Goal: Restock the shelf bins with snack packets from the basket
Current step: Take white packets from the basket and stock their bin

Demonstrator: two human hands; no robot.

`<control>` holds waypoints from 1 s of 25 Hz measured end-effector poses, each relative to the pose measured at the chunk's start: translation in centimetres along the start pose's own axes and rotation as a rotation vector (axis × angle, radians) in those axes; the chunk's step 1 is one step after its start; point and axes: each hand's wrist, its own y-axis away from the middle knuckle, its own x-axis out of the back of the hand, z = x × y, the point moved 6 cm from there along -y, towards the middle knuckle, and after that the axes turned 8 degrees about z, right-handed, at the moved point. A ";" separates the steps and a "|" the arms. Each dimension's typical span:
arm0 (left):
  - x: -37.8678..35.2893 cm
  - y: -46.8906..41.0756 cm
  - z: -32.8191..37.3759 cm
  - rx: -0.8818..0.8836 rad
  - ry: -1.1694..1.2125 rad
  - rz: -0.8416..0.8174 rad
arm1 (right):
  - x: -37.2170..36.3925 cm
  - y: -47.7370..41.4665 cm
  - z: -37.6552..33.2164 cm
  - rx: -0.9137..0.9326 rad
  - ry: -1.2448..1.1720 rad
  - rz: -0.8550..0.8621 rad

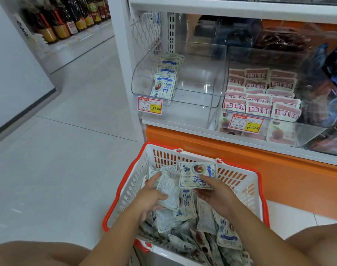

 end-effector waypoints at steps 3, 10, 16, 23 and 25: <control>-0.2 0.0 -0.2 -0.081 -0.164 0.026 | -0.4 0.1 0.5 0.035 0.151 -0.023; -2.3 0.2 1.9 -0.138 0.010 -0.035 | -1.5 1.0 0.4 0.077 0.326 -0.075; -2.1 0.5 3.0 -0.077 0.329 -0.125 | -4.6 2.4 -1.8 0.131 0.189 -0.115; -0.2 2.2 7.0 -0.203 0.329 -0.067 | -8.2 6.6 -5.4 0.309 0.343 -0.157; 0.8 3.5 10.7 -0.306 0.270 -0.054 | -9.7 8.4 -8.5 0.467 0.406 -0.076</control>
